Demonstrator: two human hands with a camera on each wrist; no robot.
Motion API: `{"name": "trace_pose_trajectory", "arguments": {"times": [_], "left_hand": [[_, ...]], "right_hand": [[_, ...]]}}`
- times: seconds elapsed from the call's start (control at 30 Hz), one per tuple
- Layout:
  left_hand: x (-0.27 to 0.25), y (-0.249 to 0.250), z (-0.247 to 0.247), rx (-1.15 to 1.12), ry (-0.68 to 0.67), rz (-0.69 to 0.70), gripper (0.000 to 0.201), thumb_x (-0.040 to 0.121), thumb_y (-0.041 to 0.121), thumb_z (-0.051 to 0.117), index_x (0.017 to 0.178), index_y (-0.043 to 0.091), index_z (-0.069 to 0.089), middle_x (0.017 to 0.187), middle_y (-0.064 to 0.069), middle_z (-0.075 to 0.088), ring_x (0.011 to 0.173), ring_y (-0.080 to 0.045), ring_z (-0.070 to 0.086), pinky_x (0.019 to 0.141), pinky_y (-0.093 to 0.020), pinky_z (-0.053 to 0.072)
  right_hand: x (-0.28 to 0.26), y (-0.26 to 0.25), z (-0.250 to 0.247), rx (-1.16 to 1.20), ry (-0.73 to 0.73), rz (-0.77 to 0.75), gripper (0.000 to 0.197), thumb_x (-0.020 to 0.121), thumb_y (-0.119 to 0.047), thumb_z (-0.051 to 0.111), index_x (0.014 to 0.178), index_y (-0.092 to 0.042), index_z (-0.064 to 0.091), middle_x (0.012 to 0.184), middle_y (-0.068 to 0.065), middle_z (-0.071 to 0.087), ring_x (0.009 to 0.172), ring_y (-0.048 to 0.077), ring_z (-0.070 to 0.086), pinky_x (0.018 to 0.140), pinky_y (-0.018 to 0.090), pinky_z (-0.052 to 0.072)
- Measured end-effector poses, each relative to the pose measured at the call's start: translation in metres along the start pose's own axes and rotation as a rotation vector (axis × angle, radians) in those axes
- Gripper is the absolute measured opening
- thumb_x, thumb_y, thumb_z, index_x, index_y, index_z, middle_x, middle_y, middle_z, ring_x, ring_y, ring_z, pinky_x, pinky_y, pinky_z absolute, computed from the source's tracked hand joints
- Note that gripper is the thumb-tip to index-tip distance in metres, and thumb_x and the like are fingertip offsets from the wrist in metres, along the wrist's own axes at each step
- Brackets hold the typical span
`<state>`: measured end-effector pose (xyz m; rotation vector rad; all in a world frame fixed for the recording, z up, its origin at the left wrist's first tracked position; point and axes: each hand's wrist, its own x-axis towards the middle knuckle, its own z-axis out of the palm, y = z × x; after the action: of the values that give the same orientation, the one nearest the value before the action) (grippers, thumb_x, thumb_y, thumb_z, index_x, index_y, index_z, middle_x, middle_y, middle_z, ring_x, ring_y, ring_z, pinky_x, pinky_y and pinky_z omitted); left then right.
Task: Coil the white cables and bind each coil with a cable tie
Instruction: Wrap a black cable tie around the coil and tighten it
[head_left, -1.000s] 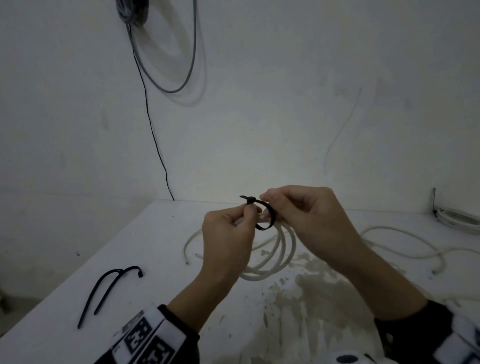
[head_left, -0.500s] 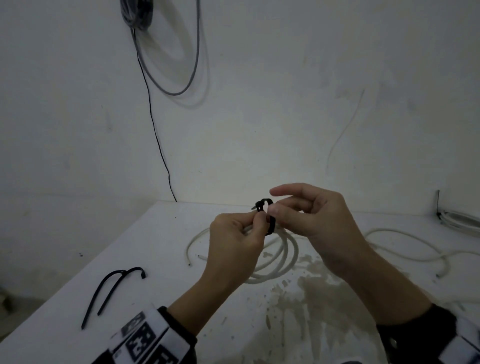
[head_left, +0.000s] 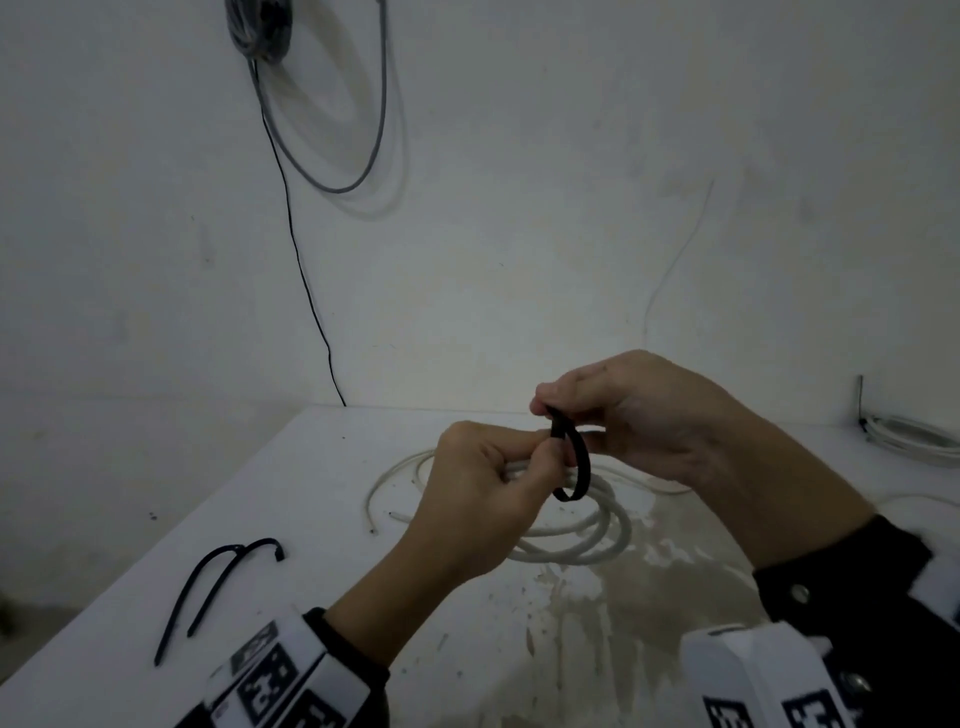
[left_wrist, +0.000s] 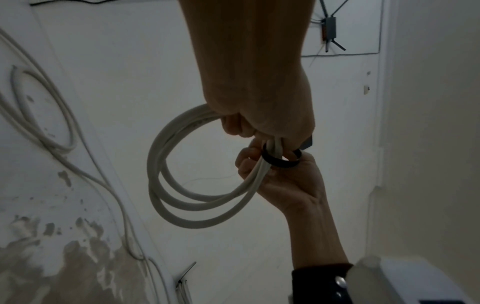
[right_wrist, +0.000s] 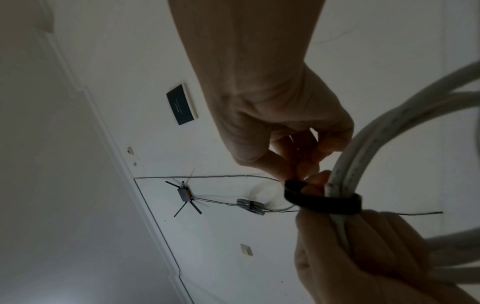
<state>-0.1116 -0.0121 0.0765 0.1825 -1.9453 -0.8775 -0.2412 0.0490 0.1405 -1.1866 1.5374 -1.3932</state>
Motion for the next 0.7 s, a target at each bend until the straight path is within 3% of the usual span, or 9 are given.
{"name": "trace_pose_trajectory", "arguments": {"times": [0.07, 0.13, 0.2, 0.27, 0.33, 0.4, 0.53, 0.63, 0.7], "left_hand": [[-0.001, 0.001, 0.002, 0.002, -0.025, 0.017, 0.019, 0.082, 0.029, 0.054, 0.088, 0.020, 0.069, 0.060, 0.013, 0.069, 0.052, -0.018, 0.063, 0.053, -0.031, 0.055], [-0.001, 0.001, 0.003, 0.009, -0.023, 0.014, 0.024, 0.081, 0.034, 0.051, 0.086, 0.019, 0.068, 0.062, 0.000, 0.069, 0.053, -0.026, 0.061, 0.056, -0.037, 0.054], [-0.002, -0.001, 0.003, 0.002, 0.002, 0.007, 0.030, 0.080, 0.038, 0.050, 0.078, 0.017, 0.071, 0.062, -0.008, 0.066, 0.049, -0.030, 0.055, 0.050, -0.036, 0.049], [-0.001, -0.002, 0.003, 0.005, 0.036, -0.013, 0.034, 0.079, 0.040, 0.050, 0.062, 0.021, 0.073, 0.060, -0.009, 0.065, 0.045, -0.030, 0.051, 0.046, -0.036, 0.044], [0.001, 0.000, 0.003, -0.013, 0.058, -0.034, 0.025, 0.082, 0.036, 0.054, 0.064, 0.029, 0.070, 0.046, -0.010, 0.053, 0.036, -0.019, 0.040, 0.041, -0.033, 0.035], [0.003, 0.001, 0.003, -0.042, 0.083, -0.057, 0.029, 0.084, 0.030, 0.054, 0.063, 0.020, 0.071, 0.038, 0.002, 0.038, 0.036, -0.007, 0.028, 0.041, -0.029, 0.028], [0.006, 0.003, 0.002, -0.046, 0.103, -0.049, 0.047, 0.082, 0.041, 0.050, 0.063, 0.003, 0.069, 0.038, 0.005, 0.033, 0.037, -0.010, 0.026, 0.040, -0.035, 0.032], [0.008, 0.003, 0.001, -0.022, 0.102, -0.046, 0.049, 0.086, 0.031, 0.049, 0.068, -0.012, 0.066, 0.039, 0.000, 0.030, 0.038, -0.012, 0.024, 0.040, -0.022, 0.025], [0.007, 0.003, 0.000, -0.003, 0.094, -0.043, 0.046, 0.087, 0.028, 0.048, 0.069, -0.010, 0.068, 0.039, 0.002, 0.031, 0.037, -0.010, 0.024, 0.040, -0.018, 0.024]], "right_hand": [[0.003, 0.000, 0.002, 0.075, 0.081, -0.009, 0.029, 0.080, -0.001, 0.064, 0.052, -0.007, 0.070, 0.059, 0.000, 0.068, 0.084, 0.023, 0.053, 0.073, 0.033, 0.046], [0.005, -0.002, 0.004, 0.141, 0.171, -0.022, 0.022, 0.082, 0.002, 0.062, 0.061, -0.001, 0.067, 0.057, 0.002, 0.067, 0.071, 0.020, 0.050, 0.060, 0.026, 0.041], [0.009, -0.001, 0.006, 0.166, 0.264, -0.046, 0.019, 0.082, 0.004, 0.061, 0.064, 0.001, 0.064, 0.064, 0.008, 0.066, 0.059, 0.014, 0.045, 0.055, 0.024, 0.038], [0.014, 0.002, 0.009, 0.147, 0.358, -0.072, 0.017, 0.081, 0.002, 0.064, 0.064, 0.000, 0.065, 0.074, 0.014, 0.064, 0.060, 0.015, 0.046, 0.057, 0.027, 0.039], [0.019, 0.006, 0.013, 0.136, 0.444, -0.112, 0.018, 0.080, -0.001, 0.067, 0.062, -0.002, 0.066, 0.080, 0.018, 0.063, 0.066, 0.019, 0.047, 0.062, 0.030, 0.040], [0.021, 0.008, 0.016, 0.127, 0.504, -0.169, 0.021, 0.082, -0.004, 0.066, 0.061, -0.006, 0.066, 0.076, 0.011, 0.064, 0.064, 0.015, 0.049, 0.066, 0.030, 0.041], [0.027, 0.010, 0.019, 0.005, 0.605, -0.291, 0.022, 0.085, -0.009, 0.064, 0.064, -0.008, 0.066, 0.066, -0.003, 0.065, 0.043, -0.005, 0.050, 0.062, 0.021, 0.042], [0.034, 0.013, 0.019, -0.078, 0.674, -0.332, 0.018, 0.086, -0.011, 0.063, 0.071, -0.002, 0.068, 0.068, -0.004, 0.065, 0.063, -0.003, 0.060, 0.065, 0.016, 0.043], [0.036, 0.014, 0.021, -0.120, 0.699, -0.365, 0.019, 0.086, -0.012, 0.063, 0.071, -0.001, 0.067, 0.069, -0.003, 0.065, 0.072, 0.004, 0.062, 0.071, 0.019, 0.046]]}}
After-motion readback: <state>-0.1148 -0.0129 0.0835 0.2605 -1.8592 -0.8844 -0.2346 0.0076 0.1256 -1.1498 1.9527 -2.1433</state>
